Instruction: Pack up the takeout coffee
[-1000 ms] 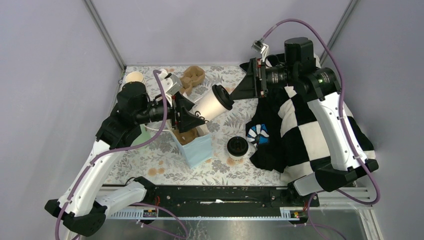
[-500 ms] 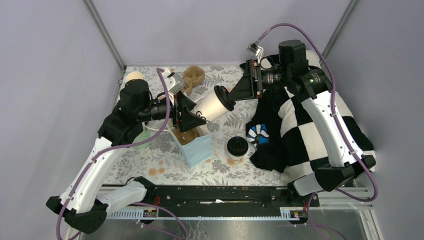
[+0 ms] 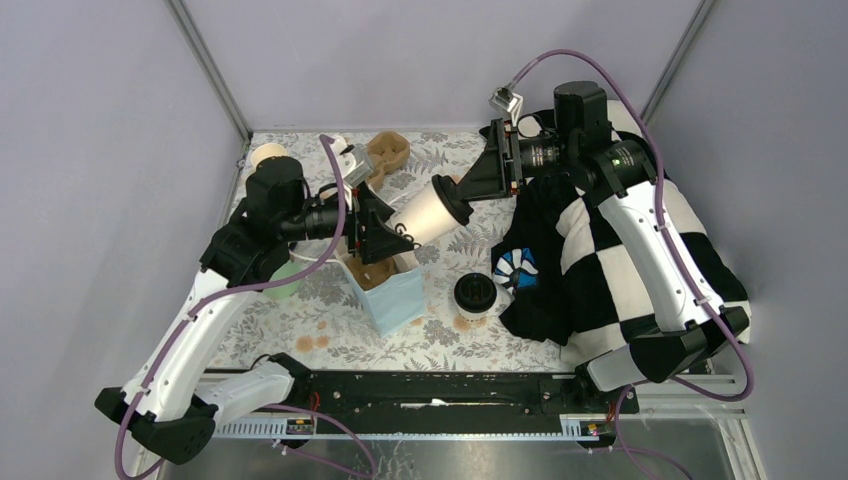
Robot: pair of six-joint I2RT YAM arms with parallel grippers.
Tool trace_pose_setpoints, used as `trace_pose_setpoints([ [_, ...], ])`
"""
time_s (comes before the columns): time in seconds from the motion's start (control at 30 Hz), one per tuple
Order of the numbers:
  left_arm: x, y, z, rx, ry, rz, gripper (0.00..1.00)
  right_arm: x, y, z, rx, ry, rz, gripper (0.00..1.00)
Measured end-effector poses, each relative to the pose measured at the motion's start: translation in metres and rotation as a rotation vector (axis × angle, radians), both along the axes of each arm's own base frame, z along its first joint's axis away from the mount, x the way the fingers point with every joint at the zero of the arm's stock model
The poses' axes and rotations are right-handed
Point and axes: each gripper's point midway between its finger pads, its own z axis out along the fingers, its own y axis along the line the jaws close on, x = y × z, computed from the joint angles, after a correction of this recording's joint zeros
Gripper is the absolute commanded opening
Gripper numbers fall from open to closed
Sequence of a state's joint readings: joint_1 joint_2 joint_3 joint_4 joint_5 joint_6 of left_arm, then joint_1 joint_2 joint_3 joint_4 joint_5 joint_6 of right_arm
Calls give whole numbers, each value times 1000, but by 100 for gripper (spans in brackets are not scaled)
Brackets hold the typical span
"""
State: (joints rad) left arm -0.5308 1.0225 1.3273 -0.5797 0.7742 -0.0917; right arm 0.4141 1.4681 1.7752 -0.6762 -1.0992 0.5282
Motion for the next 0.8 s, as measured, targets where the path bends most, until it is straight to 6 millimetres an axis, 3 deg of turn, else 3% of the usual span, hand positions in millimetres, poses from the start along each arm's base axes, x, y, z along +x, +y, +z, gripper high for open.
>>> trace_pose_setpoints([
  [0.37,-2,1,-2,6,20,-2,53,-5,5,-1,-4,-11,17,87],
  [0.47,-2,1,-3,8,24,-2,52,-5,6,-3,-10,-15,17,84],
  [0.6,-4,1,-6,15,37,-2,52,-6,7,-7,-26,-19,12,72],
  [0.8,-6,3,-8,32,64,0,51,-7,10,-11,-37,-13,20,74],
])
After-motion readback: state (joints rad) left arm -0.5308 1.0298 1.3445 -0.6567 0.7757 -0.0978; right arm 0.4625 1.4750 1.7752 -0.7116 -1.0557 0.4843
